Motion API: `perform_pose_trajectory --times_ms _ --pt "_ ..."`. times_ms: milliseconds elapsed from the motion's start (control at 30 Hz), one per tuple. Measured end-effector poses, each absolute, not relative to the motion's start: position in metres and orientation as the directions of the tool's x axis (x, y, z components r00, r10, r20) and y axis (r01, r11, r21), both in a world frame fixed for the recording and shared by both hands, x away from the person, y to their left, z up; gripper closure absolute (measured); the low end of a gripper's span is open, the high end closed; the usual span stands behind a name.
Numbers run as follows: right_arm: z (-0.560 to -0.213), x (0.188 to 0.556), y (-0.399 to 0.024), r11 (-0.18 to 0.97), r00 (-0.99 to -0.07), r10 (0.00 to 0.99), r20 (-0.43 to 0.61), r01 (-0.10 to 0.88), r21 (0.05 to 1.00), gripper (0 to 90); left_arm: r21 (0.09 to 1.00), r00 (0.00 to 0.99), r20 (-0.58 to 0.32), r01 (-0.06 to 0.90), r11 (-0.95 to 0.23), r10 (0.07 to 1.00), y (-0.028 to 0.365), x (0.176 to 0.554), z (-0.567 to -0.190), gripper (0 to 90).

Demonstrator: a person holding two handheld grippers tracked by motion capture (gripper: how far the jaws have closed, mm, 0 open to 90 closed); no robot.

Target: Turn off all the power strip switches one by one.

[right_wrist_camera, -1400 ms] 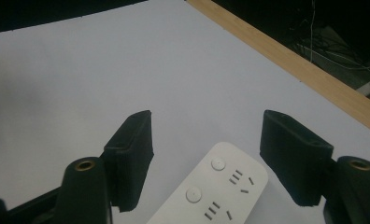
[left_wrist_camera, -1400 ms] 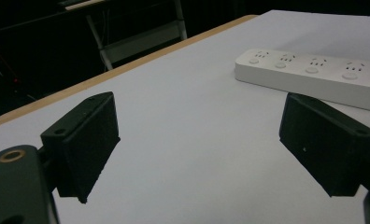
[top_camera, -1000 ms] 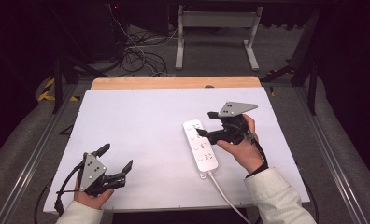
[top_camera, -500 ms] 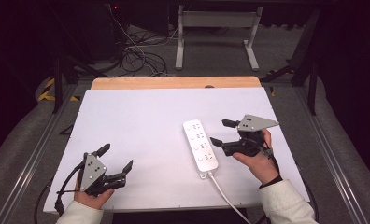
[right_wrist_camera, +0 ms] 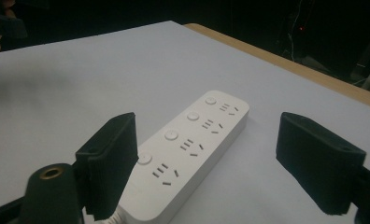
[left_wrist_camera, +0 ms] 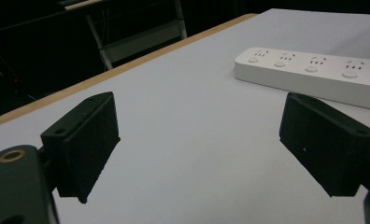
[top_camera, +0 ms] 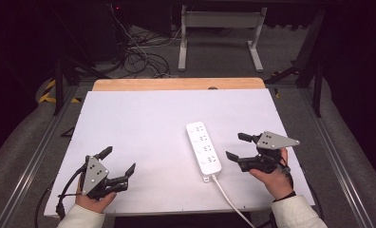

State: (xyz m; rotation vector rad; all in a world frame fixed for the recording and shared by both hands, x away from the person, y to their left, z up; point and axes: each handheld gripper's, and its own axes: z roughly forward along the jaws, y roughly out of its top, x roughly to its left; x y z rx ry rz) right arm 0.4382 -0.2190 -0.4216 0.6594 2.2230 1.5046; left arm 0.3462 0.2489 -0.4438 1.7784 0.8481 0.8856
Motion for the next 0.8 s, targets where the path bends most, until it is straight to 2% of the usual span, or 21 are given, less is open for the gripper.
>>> perform_pose_trajectory --times_ms 200,433,533,700,800 --pt "-0.439 0.433 -0.230 0.310 -0.820 0.573 -0.011 0.204 0.929 16.4 0.933 0.507 0.197 0.165 -0.319 0.839 0.249 0.346 -0.444 12.5" --pt "-0.455 0.427 -0.239 0.325 -0.805 0.591 0.043 0.286 0.901 10.5 0.926 0.532 0.179 0.192 -0.324 0.827 0.247 0.345 -0.441 12.5" --pt "-0.459 0.423 -0.239 0.339 -0.797 0.602 0.037 0.297 0.893 6.8 0.921 0.538 0.186 0.196 -0.337 0.822 0.248 0.346 -0.441 12.5" --pt "-0.461 0.420 -0.235 0.357 -0.790 0.612 0.029 0.309 0.882 6.8 0.921 0.533 0.196 0.187 -0.340 0.823 0.247 0.347 -0.444 11.8" --pt "-0.461 0.419 -0.234 0.375 -0.786 0.619 -0.002 0.293 0.880 6.4 0.917 0.517 0.239 0.158 -0.366 0.822 0.246 0.348 -0.445 11.8"
